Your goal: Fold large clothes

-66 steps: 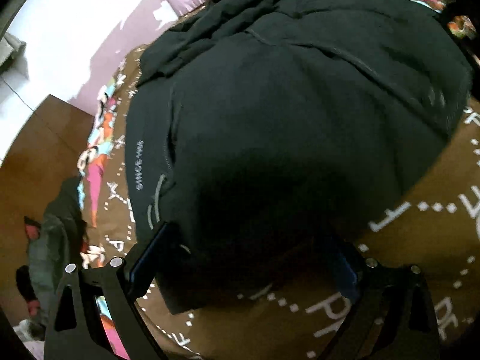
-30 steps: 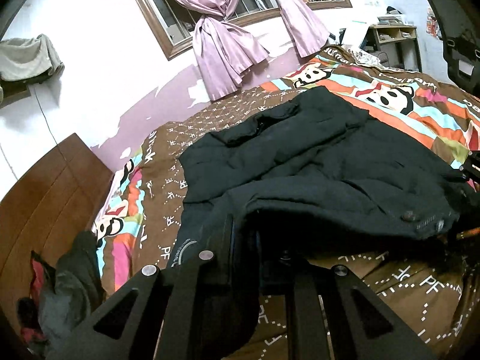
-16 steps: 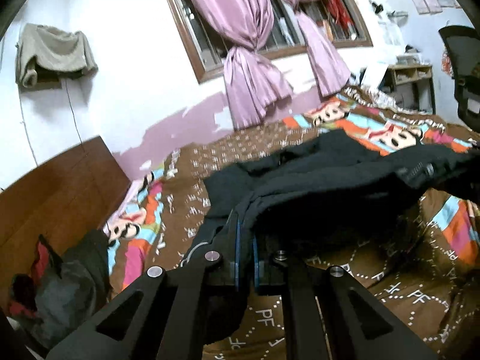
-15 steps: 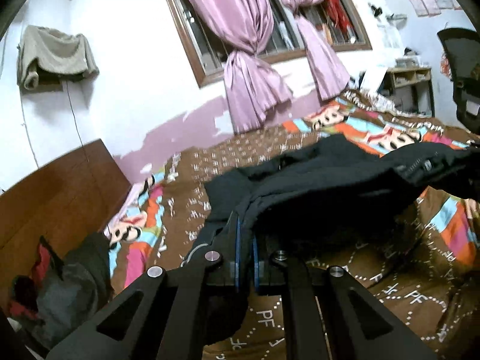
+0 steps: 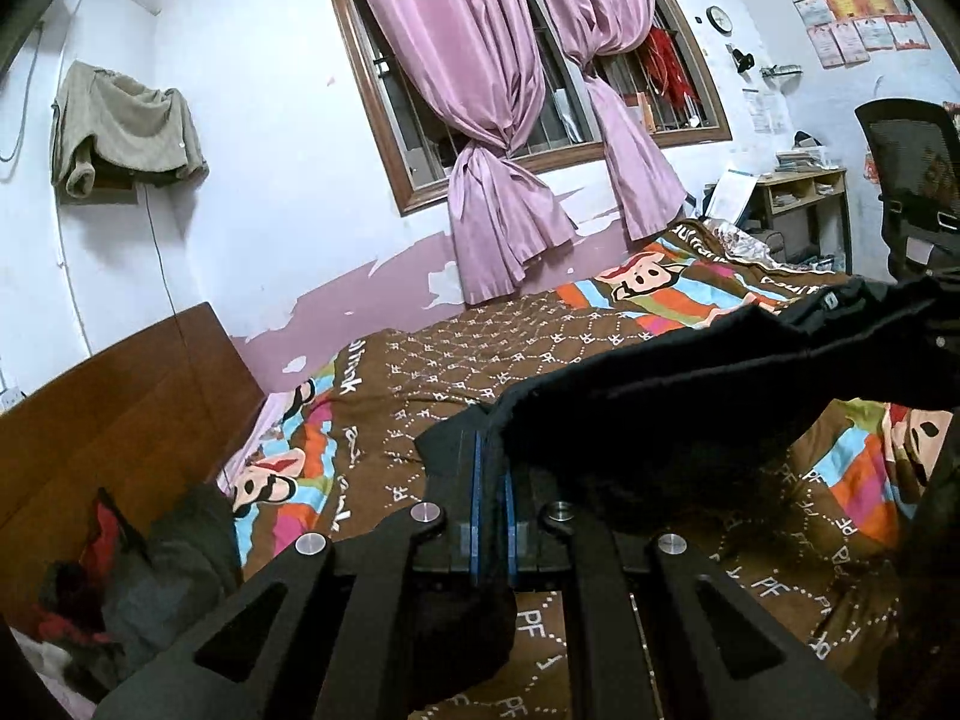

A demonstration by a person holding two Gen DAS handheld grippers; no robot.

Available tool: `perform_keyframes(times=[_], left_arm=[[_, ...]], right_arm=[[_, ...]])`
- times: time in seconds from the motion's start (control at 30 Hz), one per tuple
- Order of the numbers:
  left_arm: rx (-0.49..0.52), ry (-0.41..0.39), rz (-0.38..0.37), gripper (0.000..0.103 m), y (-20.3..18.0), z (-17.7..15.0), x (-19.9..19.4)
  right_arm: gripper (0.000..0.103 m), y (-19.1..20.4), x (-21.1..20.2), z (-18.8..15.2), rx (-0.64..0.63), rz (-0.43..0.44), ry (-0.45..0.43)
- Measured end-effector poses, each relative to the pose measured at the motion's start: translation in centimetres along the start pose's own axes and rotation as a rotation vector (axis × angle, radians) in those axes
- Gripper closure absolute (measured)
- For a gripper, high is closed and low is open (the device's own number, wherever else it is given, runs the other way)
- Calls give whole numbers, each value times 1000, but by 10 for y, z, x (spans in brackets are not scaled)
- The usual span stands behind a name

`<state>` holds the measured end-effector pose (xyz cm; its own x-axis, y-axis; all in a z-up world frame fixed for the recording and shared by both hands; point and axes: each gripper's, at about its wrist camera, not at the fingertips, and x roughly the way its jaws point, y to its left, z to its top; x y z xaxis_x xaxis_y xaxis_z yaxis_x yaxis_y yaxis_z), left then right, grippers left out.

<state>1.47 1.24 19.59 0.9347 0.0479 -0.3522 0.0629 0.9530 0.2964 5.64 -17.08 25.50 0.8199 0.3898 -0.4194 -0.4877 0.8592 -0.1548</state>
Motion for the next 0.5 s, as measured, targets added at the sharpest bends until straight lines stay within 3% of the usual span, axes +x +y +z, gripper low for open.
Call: perform_keyframes(times=[0.5], left_arm=[[20, 26, 41, 97, 15, 43, 131]], right_arm=[[92, -46, 141, 49, -30, -77, 75]])
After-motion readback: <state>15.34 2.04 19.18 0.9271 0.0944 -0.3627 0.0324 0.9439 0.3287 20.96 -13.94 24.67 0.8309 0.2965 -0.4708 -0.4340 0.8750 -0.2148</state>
